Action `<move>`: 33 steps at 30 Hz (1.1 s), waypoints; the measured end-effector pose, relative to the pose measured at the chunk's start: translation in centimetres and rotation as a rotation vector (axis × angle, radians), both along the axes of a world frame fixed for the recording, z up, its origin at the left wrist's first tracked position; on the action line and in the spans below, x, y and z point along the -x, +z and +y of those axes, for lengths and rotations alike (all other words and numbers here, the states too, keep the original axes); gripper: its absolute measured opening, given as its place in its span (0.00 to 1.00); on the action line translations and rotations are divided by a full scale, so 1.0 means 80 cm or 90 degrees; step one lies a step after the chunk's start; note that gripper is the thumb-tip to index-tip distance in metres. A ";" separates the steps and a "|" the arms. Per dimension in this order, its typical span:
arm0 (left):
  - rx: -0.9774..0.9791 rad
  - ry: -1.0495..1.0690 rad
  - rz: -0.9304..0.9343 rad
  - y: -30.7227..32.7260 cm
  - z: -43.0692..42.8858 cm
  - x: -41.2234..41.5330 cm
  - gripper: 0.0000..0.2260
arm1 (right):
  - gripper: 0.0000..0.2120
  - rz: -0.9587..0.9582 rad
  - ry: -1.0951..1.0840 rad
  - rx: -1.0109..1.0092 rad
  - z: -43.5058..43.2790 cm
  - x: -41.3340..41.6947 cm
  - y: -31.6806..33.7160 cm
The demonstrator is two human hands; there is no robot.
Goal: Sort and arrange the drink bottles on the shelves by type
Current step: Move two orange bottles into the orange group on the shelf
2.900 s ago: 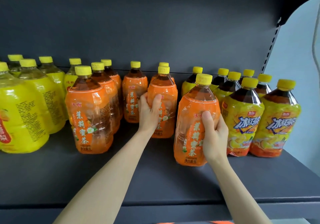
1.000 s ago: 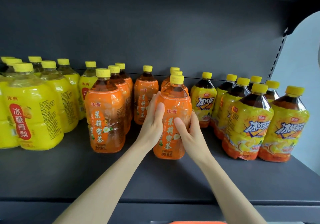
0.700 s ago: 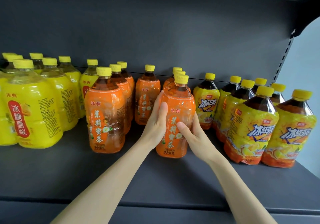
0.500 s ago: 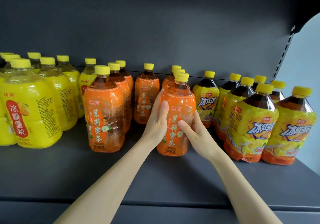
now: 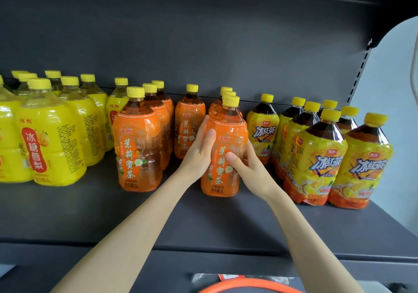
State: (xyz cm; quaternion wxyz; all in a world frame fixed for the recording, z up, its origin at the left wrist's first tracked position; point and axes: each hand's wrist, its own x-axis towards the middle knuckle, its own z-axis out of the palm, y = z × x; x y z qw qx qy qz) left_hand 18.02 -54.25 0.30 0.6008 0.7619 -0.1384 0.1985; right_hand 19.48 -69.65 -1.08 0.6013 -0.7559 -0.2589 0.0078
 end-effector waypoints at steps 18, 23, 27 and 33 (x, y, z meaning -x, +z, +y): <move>-0.387 0.358 -0.304 0.086 0.131 0.238 0.15 | 0.13 -0.487 -0.254 0.083 0.094 0.157 0.096; -0.441 0.430 -0.255 0.060 0.258 0.328 0.16 | 0.12 -0.473 -0.151 0.047 0.231 0.218 0.082; -0.474 0.506 -0.179 0.031 0.393 0.409 0.17 | 0.14 -0.428 -0.095 0.039 0.379 0.273 0.046; -0.515 0.593 -0.071 0.026 0.574 0.490 0.20 | 0.16 -0.404 -0.012 0.060 0.568 0.335 0.039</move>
